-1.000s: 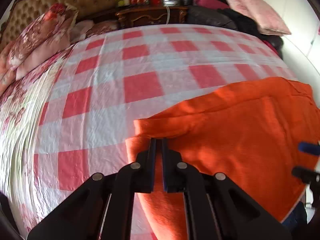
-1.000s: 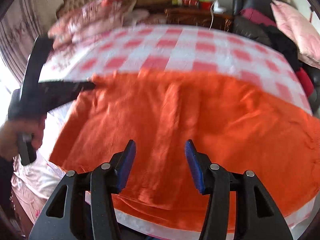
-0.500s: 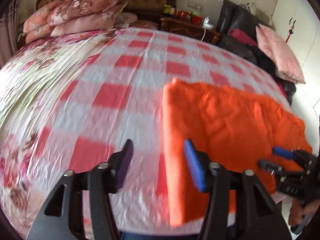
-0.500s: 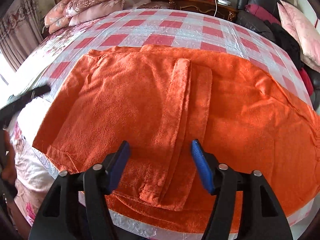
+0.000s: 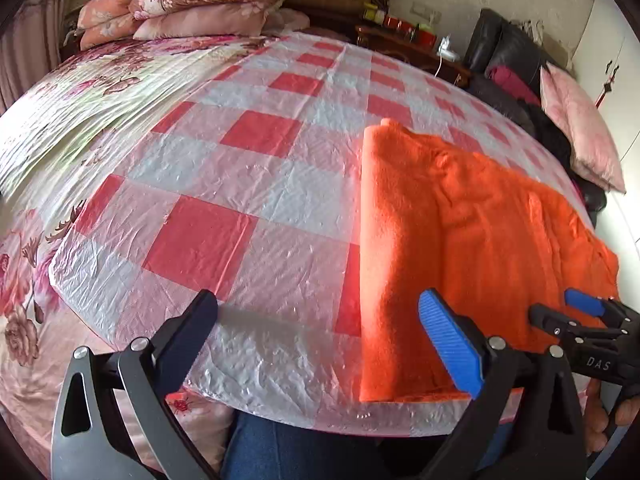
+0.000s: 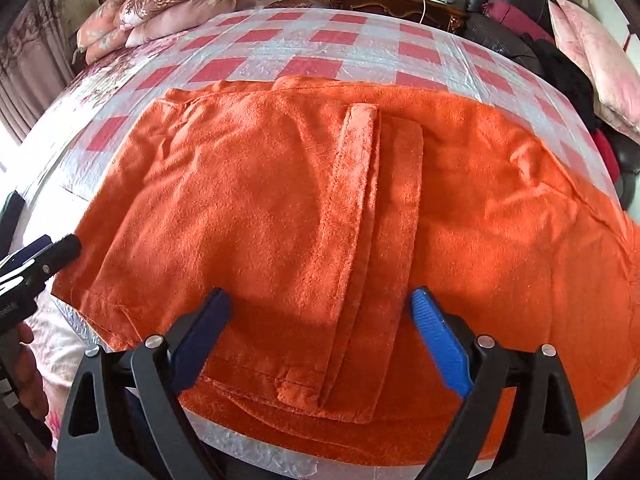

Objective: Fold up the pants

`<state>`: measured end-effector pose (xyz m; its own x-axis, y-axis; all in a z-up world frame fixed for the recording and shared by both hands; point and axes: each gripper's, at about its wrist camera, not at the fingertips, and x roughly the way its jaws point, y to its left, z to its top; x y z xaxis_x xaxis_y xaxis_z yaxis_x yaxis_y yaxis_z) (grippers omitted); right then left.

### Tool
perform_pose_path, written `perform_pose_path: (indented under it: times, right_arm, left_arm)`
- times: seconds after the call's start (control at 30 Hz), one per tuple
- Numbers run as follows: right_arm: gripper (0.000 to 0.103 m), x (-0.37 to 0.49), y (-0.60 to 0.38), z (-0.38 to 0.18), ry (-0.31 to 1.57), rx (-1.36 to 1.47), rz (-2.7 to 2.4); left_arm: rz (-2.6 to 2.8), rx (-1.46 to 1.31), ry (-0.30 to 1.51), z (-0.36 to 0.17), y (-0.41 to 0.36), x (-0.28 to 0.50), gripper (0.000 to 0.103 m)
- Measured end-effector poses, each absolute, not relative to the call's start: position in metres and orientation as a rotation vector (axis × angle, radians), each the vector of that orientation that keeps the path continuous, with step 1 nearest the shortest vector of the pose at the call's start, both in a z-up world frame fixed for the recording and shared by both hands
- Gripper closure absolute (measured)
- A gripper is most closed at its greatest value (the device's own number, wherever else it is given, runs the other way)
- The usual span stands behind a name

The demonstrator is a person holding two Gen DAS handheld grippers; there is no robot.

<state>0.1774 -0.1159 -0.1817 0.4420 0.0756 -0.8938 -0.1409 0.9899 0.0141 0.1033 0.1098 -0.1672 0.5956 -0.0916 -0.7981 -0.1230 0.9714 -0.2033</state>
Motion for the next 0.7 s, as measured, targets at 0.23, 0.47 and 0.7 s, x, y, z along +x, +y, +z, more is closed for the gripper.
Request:
perform_pose_path:
  times: [0.23,0.47,0.7]
  right_arm:
    - [0.004,0.177,-0.120,-0.184,1.116,-0.023,0.081]
    - [0.004,0.179,-0.118,-0.185,1.138,0.011,0.021]
    - [0.005,0.170,-0.121,-0.166,1.030,-0.008,0.025]
  left_arm:
    - [0.000,-0.173,0.919,-0.168,0.102,0.102,0.002]
    - [0.047,-0.061,0.949,-0.174,0.089,0.107,0.001]
    - [0.038,-0.089,0.978,-0.171,0.092,0.111,0.009]
